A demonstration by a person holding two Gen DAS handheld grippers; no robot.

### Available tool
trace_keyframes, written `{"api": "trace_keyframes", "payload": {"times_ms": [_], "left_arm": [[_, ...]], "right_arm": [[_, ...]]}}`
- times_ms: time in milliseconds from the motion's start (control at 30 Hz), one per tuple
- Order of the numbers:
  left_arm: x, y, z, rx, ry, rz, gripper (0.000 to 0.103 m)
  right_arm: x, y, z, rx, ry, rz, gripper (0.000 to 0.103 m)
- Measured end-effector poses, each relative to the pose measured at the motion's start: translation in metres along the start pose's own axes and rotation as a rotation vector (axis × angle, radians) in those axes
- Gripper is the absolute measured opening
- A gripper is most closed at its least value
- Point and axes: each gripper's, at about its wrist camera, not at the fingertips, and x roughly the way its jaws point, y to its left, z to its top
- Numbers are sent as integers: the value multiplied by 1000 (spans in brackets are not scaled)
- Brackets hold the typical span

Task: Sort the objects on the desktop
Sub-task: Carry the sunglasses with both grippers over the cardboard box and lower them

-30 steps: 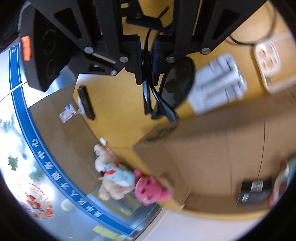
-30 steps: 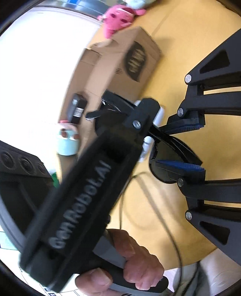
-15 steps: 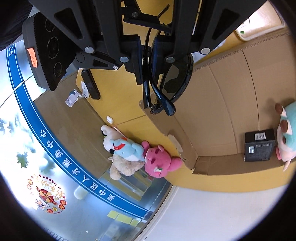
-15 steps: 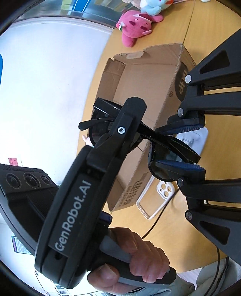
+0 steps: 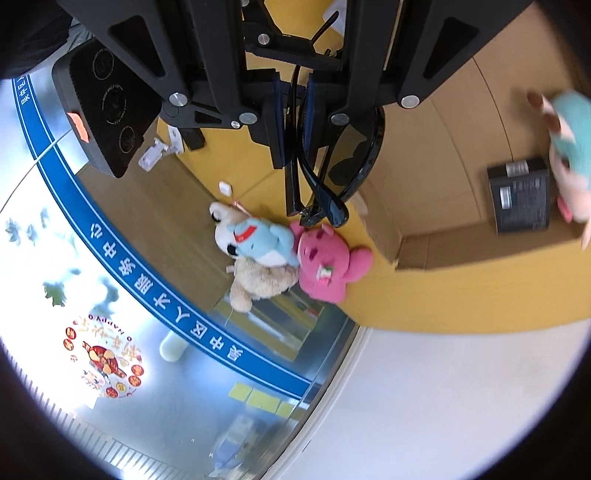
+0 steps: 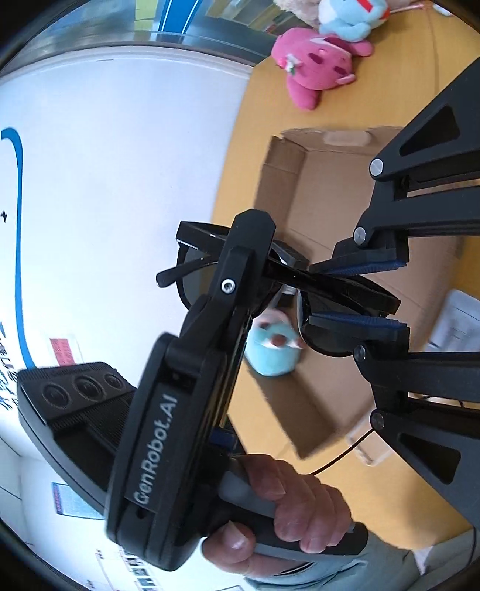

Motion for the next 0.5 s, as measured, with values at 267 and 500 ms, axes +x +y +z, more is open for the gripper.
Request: {"api": "trace_keyframes", "payload": {"times_ms": [267,500], "left_arm": [[21,24,48,4,-3,-31,8],[57,72,79,-65,35,-49,8]], "right_arm": [[27,-37,35,30,-28,-7,17],[75,-81,47,83,33,16,16]]}}
